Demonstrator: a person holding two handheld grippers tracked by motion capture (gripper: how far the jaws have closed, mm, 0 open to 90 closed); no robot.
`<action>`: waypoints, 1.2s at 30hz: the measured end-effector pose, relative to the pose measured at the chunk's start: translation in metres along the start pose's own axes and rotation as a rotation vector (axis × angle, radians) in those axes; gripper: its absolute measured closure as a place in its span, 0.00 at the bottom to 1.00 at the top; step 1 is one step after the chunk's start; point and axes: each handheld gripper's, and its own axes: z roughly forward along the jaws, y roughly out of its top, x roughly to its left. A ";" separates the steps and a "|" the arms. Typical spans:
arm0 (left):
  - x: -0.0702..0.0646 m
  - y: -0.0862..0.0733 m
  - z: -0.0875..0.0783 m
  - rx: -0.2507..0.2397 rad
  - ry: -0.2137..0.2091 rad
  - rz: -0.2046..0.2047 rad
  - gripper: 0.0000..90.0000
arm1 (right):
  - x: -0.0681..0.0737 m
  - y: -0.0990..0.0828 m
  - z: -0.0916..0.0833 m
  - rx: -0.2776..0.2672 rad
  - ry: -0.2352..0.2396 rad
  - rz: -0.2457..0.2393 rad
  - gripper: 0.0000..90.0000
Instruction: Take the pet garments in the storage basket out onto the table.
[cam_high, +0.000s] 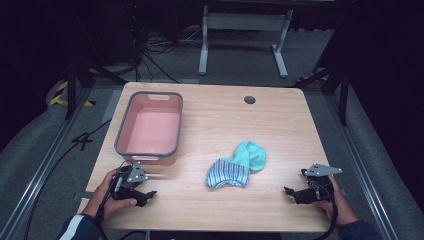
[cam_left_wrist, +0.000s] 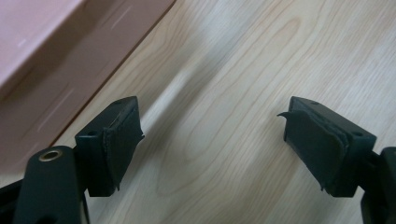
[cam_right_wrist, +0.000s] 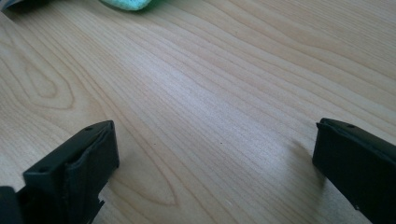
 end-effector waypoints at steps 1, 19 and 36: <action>0.002 -0.003 0.000 -0.009 -0.009 -0.012 0.21 | 0.000 0.000 0.000 0.000 0.000 0.000 0.01; 0.020 -0.038 -0.005 -0.148 0.017 -0.154 0.17 | -0.001 0.000 0.000 0.002 0.005 -0.005 0.01; 0.021 -0.035 -0.003 -0.136 0.019 -0.151 0.14 | 0.001 -0.001 -0.001 0.001 0.003 0.001 0.01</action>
